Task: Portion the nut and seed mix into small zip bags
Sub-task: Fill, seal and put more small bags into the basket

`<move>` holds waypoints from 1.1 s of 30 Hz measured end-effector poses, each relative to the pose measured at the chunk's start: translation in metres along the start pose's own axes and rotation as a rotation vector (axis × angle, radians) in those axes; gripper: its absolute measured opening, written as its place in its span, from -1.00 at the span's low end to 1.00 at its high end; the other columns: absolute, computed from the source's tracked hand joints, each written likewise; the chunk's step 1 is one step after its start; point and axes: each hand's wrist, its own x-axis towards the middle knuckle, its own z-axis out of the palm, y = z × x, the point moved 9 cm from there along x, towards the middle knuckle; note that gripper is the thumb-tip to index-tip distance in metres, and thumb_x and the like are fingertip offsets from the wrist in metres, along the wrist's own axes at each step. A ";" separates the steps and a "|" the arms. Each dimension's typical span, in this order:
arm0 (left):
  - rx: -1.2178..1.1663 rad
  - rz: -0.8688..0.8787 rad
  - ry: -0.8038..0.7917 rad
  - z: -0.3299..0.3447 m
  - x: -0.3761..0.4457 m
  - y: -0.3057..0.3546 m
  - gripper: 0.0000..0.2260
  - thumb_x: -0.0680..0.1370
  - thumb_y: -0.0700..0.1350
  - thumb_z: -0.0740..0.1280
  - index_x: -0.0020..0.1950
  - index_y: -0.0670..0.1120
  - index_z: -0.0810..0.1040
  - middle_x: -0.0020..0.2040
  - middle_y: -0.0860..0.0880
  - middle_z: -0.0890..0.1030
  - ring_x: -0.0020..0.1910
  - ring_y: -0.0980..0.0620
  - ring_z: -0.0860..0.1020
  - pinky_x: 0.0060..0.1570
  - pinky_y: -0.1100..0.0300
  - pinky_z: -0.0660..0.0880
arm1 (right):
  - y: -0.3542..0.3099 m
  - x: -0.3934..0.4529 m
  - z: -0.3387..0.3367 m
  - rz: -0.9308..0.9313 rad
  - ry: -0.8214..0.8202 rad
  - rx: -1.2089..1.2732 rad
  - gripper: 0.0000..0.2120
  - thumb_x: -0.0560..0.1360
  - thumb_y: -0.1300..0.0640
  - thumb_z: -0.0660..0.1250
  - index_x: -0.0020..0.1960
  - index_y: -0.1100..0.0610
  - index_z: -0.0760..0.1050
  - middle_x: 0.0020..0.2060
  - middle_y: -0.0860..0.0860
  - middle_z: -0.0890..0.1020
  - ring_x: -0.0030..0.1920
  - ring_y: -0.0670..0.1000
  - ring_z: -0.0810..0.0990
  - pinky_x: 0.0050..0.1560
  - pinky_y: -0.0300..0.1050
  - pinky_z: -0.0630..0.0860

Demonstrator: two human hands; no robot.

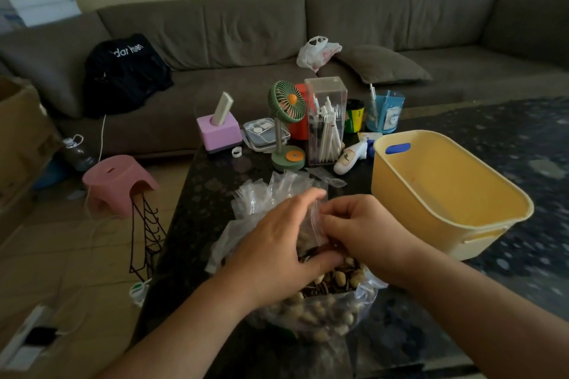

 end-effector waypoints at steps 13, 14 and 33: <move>0.069 -0.028 0.034 -0.001 0.005 -0.020 -0.31 0.39 0.41 0.49 0.46 0.29 0.38 0.18 0.37 0.38 0.18 0.35 0.41 0.10 0.40 0.39 | 0.014 0.002 -0.007 0.099 0.003 -0.143 -0.94 0.58 0.20 0.46 -0.01 0.08 0.70 -0.25 0.10 0.75 -0.30 -0.02 0.71 -0.21 -0.15 0.66; 0.071 -0.024 0.026 0.000 0.005 -0.021 -0.31 0.38 0.42 0.48 0.45 0.28 0.40 0.21 0.36 0.38 0.20 0.33 0.40 0.16 0.35 0.42 | 0.014 0.002 -0.008 0.097 0.001 -0.141 -0.94 0.58 0.20 0.45 -0.01 0.08 0.70 -0.25 0.10 0.75 -0.29 0.00 0.72 -0.20 -0.13 0.67; -0.342 -0.244 -0.054 -0.001 -0.007 -0.037 -0.55 0.42 0.11 0.63 0.27 0.20 0.62 0.10 0.29 0.71 0.10 0.34 0.65 0.20 0.29 0.57 | 0.012 0.008 -0.029 -0.115 -0.052 -0.764 -0.81 0.66 -0.09 0.30 0.03 -0.01 0.61 -0.13 -0.06 0.68 -0.14 -0.06 0.65 -0.06 -0.13 0.60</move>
